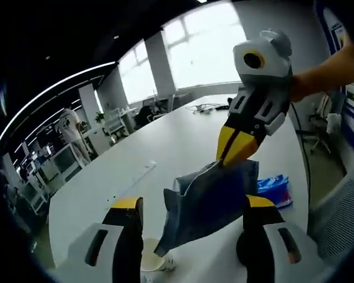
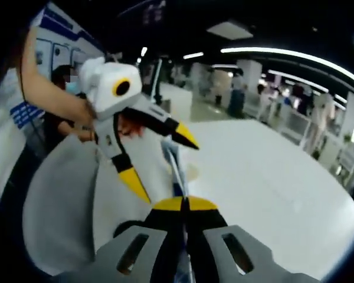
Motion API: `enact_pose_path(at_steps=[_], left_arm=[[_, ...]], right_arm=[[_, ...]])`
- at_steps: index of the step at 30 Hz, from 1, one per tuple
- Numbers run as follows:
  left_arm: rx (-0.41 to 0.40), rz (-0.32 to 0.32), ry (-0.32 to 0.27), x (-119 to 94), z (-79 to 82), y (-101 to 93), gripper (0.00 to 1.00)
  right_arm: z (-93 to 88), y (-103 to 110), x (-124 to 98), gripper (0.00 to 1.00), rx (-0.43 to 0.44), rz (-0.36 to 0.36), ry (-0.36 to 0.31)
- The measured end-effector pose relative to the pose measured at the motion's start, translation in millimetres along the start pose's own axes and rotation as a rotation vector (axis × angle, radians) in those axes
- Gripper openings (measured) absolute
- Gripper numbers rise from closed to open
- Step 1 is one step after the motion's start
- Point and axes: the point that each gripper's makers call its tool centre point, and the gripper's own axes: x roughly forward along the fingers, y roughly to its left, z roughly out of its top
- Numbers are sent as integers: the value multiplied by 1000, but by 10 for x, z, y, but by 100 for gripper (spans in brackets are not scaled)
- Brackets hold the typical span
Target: Arrange the tabletop items into an orderly group along one side of the table until the central work area is clear of visible clutter.
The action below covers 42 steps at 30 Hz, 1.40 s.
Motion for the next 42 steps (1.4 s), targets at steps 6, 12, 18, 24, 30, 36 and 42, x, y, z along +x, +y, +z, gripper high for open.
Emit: enact_pose_path(at_steps=[6,12,18,24,30,36,42], left_arm=[[-15,-16,15,-7,-28,7,61],[-56,-43,39,-44,-103,4,30],[-51,-57,50,-79,-127,-6,15],[-59,-84,52,-82,-139,-55,10],[-37,-119,40,-100,-124,-148,5],[-140,-149,-7,-119,-66,-207,4],[-204,-151,-58,-178,3,-173,4]], right_arm=[[42,36,4,0,-7,16,-12],[33,38,4,0,-13,18,-11],[0,47,-13,0,-8,16,-5],[-21,27,-18,0,-1,5,-4],[-29,20,-43,0,9,-5,-11],[-18,23,-88,0,16,-14,-24],[28,-25,-182,5,20,-36,-74]])
